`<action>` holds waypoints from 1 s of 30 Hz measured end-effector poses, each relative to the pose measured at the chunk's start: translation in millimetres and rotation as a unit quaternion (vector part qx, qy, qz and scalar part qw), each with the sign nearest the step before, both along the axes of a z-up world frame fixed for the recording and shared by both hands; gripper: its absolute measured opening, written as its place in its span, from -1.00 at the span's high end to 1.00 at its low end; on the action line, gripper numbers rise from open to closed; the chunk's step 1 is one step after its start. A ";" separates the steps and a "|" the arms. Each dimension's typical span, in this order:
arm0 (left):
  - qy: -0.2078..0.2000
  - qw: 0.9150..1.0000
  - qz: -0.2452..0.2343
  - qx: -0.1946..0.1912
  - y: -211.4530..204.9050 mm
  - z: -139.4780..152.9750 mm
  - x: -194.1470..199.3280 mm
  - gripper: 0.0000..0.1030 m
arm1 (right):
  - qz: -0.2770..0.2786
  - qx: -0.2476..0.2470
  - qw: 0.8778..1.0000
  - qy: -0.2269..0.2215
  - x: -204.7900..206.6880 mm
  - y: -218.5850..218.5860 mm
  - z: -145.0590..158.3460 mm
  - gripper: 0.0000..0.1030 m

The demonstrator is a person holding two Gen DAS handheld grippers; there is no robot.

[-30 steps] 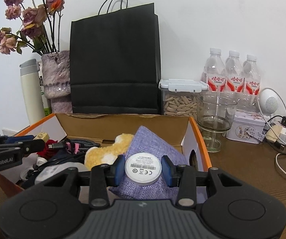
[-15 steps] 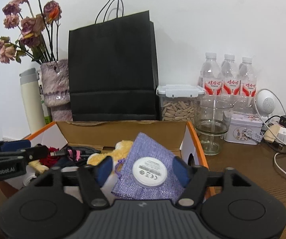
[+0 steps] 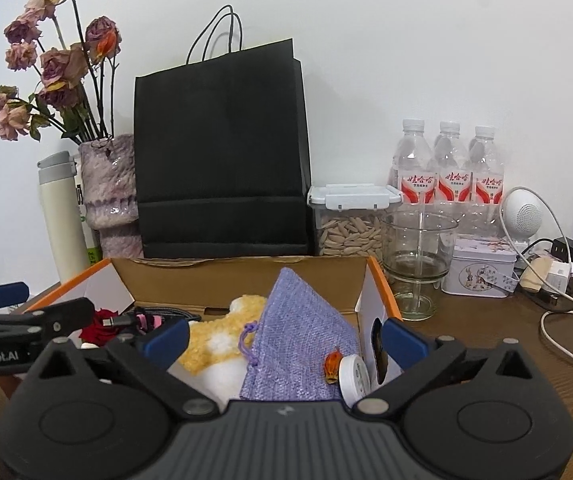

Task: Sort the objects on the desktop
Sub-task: 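Carry block and disc over the box and open both grippers to drop them, then withdraw both grippers from the box toward the white caps on the table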

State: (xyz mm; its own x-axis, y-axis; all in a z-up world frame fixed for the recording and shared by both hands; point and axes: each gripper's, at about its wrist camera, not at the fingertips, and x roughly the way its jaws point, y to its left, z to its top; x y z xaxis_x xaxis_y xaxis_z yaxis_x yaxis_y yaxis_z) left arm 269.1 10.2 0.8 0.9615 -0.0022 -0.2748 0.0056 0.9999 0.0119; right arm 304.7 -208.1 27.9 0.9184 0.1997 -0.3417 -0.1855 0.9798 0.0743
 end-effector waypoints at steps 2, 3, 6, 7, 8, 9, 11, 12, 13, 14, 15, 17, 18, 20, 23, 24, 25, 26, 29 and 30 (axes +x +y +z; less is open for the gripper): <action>-0.001 1.000 0.001 0.001 -0.5 -0.5 -1.0 -1.00 | -0.001 0.001 1.000 0.000 -0.8 0.0 0.1 -1.00; -0.001 1.000 0.001 0.001 -0.6 -0.7 -1.8 -1.00 | -0.002 0.002 1.000 0.000 -1.1 -0.1 0.2 -1.00; -0.005 1.000 0.002 -0.001 -0.5 -0.4 -4.4 -1.00 | -0.003 0.003 1.000 -0.002 -3.0 -0.1 0.5 -1.00; -0.007 1.000 0.002 -0.001 -0.3 0.0 -5.6 -1.00 | -0.003 0.003 1.000 -0.003 -3.8 -0.2 0.8 -1.00; -0.009 1.000 0.002 -0.001 -0.1 0.2 -7.0 -1.00 | -0.003 0.003 1.000 -0.004 -4.6 -0.3 1.0 -1.00; -0.010 1.000 0.002 -0.001 0.1 0.9 -7.9 -1.00 | -0.003 0.003 1.000 -0.005 -5.8 0.0 1.1 -1.00; -0.013 1.000 0.001 -0.001 0.4 1.6 -11.1 -1.00 | -0.004 0.003 1.000 -0.008 -7.9 0.3 1.6 -1.00; -0.014 1.000 0.001 -0.001 0.7 1.9 -13.0 -1.00 | -0.004 0.003 1.000 -0.010 -9.7 0.0 1.6 -1.00; -0.014 1.000 0.000 -0.001 1.2 2.0 -14.9 -1.00 | -0.004 0.003 1.000 -0.011 -11.5 -0.5 1.6 -1.00; -0.015 1.000 -0.001 -0.002 1.6 2.1 -16.9 -1.00 | -0.003 0.003 1.000 -0.013 -13.6 -1.4 1.7 -1.00; -0.016 1.000 -0.002 -0.003 2.0 2.3 -19.3 -1.00 | -0.001 0.003 1.000 -0.013 -15.7 -2.0 1.5 -1.00; -0.018 1.000 -0.004 -0.003 2.9 2.7 -23.4 -1.00 | 0.004 0.002 1.000 -0.013 -20.8 -3.5 1.3 -1.00; -0.019 1.000 -0.004 -0.003 3.1 3.0 -25.6 -1.00 | 0.006 0.000 1.000 -0.014 -24.0 -3.7 1.2 -1.00; -0.018 1.000 -0.005 -0.004 3.7 2.9 -30.3 -1.00 | 0.010 -0.004 1.000 -0.016 -29.6 -3.7 1.3 -1.00; -0.013 1.000 -0.010 -0.005 4.0 1.6 -37.6 -1.00 | 0.020 -0.007 1.000 -0.018 -39.8 -3.6 1.6 -1.00; -0.011 1.000 -0.013 -0.004 4.1 0.9 -40.2 -1.00 | 0.023 -0.008 1.000 -0.017 -43.4 -3.5 1.4 -1.00; -0.008 1.000 -0.015 -0.003 4.1 0.4 -42.3 -1.00 | 0.026 -0.009 0.999 -0.017 -46.6 -3.4 0.9 -1.00; -0.005 1.000 -0.017 -0.002 4.1 -0.2 -44.5 -1.00 | 0.029 -0.010 0.999 -0.015 -50.1 -3.6 0.3 -1.00; 0.003 1.000 -0.024 0.000 4.5 -2.2 -51.9 -1.00 | 0.041 -0.016 0.999 -0.009 -60.4 -2.7 -2.0 -1.00; 0.007 1.000 -0.025 0.002 4.2 -3.2 -54.4 -1.00 | 0.046 -0.019 0.999 -0.007 -64.0 -2.1 -3.0 -1.00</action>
State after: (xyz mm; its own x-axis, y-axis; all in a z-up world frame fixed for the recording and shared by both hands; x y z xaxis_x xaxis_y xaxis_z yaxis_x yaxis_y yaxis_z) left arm 214.8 14.4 -2.4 0.9564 -0.0487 -0.2880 0.0557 0.9983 0.0162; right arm 240.6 -210.3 24.9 0.9012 0.2712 -0.3381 -0.2760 0.9605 0.0347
